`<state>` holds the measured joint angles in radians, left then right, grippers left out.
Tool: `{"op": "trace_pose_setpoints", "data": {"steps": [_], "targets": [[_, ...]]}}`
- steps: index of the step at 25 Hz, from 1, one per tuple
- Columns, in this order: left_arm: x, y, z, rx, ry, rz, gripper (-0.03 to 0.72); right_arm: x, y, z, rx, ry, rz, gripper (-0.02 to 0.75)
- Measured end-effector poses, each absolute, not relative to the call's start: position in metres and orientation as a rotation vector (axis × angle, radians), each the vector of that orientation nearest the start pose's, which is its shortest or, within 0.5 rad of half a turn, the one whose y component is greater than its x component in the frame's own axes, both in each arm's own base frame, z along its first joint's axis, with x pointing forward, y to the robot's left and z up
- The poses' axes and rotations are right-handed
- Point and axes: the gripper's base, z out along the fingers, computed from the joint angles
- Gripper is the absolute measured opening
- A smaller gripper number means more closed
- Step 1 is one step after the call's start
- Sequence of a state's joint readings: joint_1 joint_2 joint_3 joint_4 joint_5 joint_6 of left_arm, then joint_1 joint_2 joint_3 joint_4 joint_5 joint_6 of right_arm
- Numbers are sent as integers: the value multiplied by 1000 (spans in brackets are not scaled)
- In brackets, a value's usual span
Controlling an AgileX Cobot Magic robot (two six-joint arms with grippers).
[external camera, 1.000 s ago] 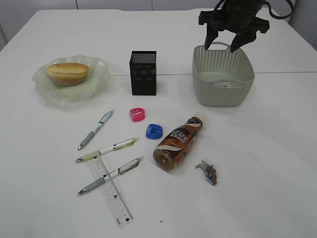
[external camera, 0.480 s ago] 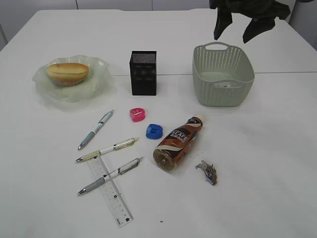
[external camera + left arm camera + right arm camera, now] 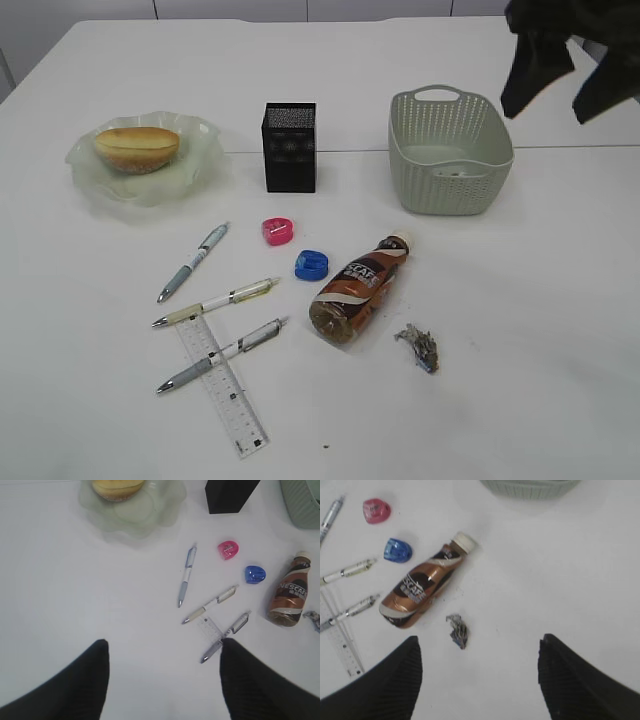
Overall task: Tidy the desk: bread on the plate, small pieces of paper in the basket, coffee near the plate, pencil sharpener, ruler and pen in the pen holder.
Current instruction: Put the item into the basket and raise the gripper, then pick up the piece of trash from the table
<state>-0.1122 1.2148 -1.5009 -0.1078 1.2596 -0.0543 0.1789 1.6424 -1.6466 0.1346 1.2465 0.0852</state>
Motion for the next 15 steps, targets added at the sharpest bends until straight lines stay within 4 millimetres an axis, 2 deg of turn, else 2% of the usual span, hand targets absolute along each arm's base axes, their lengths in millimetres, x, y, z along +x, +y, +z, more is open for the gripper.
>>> {"op": "trace_pose_setpoints", "data": {"steps": [7,11,15], "targets": [[218,-36,443,77,2459,-244,504,283,64,339,-139,2801,247,531],[218,-36,443,77,2459,-249,504,269,70,319,-251,2651,238,530],[218,-36,443,77,2459,-251,504,262,87,293,-347,2543,248,530]]}}
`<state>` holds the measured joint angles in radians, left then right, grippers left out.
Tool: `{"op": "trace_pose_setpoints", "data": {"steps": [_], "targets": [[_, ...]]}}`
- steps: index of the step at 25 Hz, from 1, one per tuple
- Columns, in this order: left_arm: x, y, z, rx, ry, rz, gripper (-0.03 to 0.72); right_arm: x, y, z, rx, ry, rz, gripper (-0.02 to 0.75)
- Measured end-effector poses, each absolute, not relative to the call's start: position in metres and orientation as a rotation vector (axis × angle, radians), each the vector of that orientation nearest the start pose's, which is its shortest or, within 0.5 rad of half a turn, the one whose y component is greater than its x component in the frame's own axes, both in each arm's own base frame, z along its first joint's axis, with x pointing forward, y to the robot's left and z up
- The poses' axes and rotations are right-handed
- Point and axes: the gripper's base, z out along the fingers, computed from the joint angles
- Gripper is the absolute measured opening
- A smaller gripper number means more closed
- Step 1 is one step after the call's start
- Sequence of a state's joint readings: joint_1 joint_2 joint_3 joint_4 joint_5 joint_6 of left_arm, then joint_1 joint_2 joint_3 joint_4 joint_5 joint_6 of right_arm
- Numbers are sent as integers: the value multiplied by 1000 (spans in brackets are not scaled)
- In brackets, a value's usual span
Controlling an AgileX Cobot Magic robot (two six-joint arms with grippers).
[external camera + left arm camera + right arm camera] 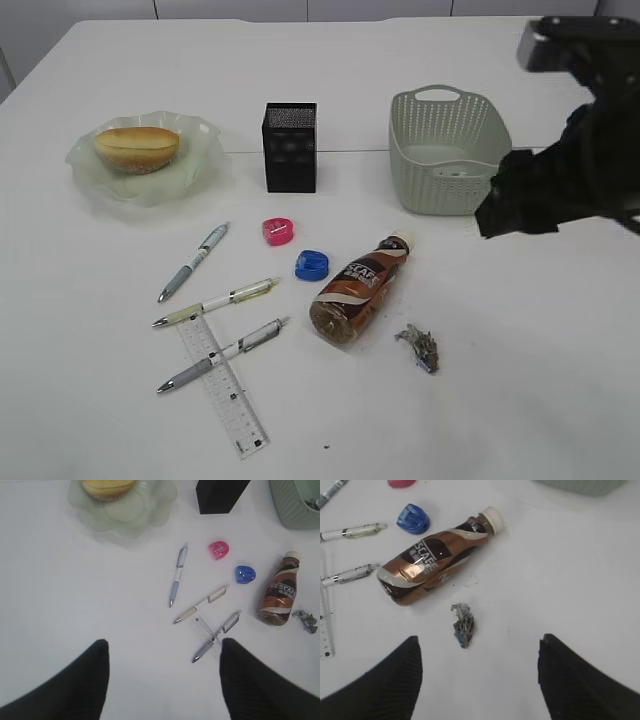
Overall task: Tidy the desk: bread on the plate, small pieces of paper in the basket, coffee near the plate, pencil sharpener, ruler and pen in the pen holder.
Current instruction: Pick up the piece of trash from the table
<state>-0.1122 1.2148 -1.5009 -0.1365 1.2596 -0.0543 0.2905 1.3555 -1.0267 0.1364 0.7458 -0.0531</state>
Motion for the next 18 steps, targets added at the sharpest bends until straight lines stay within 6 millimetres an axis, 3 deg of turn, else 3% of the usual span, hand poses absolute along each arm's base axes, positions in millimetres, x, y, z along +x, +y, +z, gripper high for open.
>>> {"op": "trace_pose_setpoints", "data": {"steps": [4,18], "targets": [[218,-37,443,77,2459,-254,504,263,96,272,-339,2566,295,530],[218,-37,443,77,2459,-261,504,298,111,184,-264,2795,309,530]]}}
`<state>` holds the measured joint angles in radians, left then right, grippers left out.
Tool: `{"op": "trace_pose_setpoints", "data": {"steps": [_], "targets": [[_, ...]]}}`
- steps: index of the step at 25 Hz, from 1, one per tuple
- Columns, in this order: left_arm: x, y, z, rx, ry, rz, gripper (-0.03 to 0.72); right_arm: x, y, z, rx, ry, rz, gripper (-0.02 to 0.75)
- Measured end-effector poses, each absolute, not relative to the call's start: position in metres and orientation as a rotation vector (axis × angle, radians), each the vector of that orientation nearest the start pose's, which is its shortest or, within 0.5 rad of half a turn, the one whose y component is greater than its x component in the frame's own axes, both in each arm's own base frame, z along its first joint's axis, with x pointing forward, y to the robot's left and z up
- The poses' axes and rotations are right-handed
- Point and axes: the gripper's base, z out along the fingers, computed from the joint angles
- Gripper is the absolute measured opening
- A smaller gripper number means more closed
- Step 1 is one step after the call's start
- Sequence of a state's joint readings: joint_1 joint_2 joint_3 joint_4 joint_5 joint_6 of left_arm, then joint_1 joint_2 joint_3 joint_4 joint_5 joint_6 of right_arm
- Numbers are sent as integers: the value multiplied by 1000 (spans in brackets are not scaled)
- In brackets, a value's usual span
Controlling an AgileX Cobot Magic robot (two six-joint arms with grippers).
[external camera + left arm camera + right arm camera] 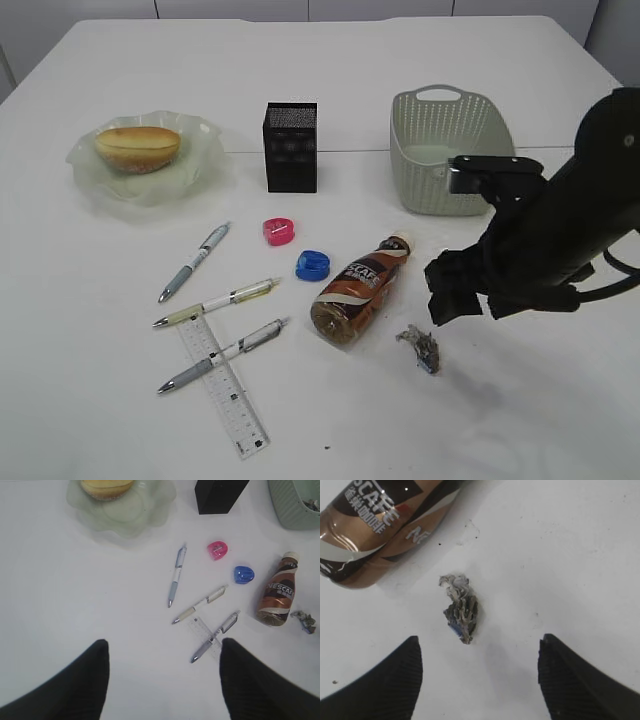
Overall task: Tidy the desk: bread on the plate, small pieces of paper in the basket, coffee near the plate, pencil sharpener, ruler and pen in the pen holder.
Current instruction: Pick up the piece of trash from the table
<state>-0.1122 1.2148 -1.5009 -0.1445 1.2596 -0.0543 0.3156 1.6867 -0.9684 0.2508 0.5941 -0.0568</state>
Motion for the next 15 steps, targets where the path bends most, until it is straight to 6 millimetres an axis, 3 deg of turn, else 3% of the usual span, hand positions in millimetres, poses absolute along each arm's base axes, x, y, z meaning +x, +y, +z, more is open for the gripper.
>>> {"op": "trace_pose_setpoints", "data": {"steps": [10,15], "targets": [[218,-37,443,77,2459,-261,503,305,119,193,-196,2809,414,530],[218,-37,443,77,2459,-261,498,302,127,184,-392,2825,396,530]]}}
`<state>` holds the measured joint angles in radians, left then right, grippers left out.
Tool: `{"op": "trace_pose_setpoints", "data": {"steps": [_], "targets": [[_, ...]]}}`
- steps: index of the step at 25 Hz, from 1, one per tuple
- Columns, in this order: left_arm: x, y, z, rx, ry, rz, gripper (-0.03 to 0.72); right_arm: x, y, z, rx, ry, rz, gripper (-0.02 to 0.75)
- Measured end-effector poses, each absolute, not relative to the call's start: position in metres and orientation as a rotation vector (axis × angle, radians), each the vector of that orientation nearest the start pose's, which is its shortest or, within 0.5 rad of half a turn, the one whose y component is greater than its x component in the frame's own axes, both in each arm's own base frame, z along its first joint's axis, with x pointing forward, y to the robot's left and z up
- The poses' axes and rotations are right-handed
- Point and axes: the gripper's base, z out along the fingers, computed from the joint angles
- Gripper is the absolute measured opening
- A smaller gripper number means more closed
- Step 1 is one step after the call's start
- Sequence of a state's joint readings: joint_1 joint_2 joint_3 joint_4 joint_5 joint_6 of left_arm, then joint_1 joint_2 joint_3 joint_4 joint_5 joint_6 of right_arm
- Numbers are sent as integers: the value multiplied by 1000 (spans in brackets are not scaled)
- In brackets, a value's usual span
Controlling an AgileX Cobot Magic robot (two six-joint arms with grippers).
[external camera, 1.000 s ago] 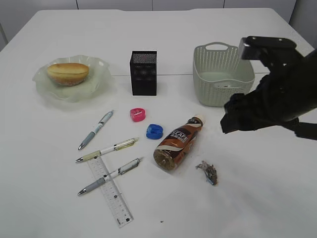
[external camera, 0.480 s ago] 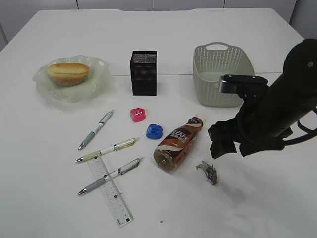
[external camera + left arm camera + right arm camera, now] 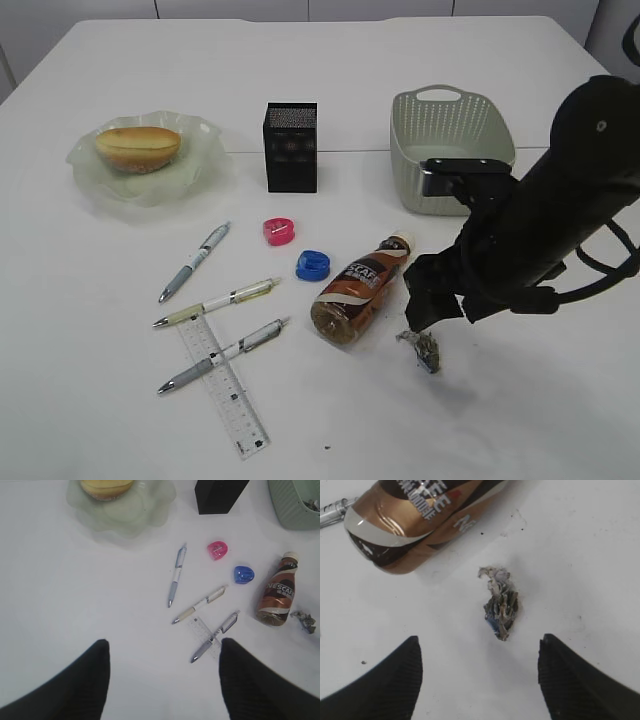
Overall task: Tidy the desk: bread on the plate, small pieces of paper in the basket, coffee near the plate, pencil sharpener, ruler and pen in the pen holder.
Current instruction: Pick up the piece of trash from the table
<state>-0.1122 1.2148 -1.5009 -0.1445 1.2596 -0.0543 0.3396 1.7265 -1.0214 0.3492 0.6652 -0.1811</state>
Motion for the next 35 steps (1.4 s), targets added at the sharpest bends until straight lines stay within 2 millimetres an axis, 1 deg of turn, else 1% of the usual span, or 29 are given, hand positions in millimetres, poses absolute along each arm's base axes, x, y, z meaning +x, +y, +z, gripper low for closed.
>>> {"op": "trace_pose_setpoints", "data": {"steps": [4,13,18,24,30,35], "targets": [[218,-37,443,77,2459,-261,496,301,133,183,-445,2821,389,530],[218,-37,443,77,2459,-261,496,313,150,170,-608,2814,299,530],[218,-37,443,77,2459,-261,496,319,151,156,-643,2845,263,530],[218,-37,443,77,2459,-262,496,329,153,148,-671,2849,231,528],[218,-37,443,77,2459,-262,496,330,152,136,-687,2888,183,528],[218,-37,443,77,2459,-262,496,331,149,135,-675,2901,139,528]]}}
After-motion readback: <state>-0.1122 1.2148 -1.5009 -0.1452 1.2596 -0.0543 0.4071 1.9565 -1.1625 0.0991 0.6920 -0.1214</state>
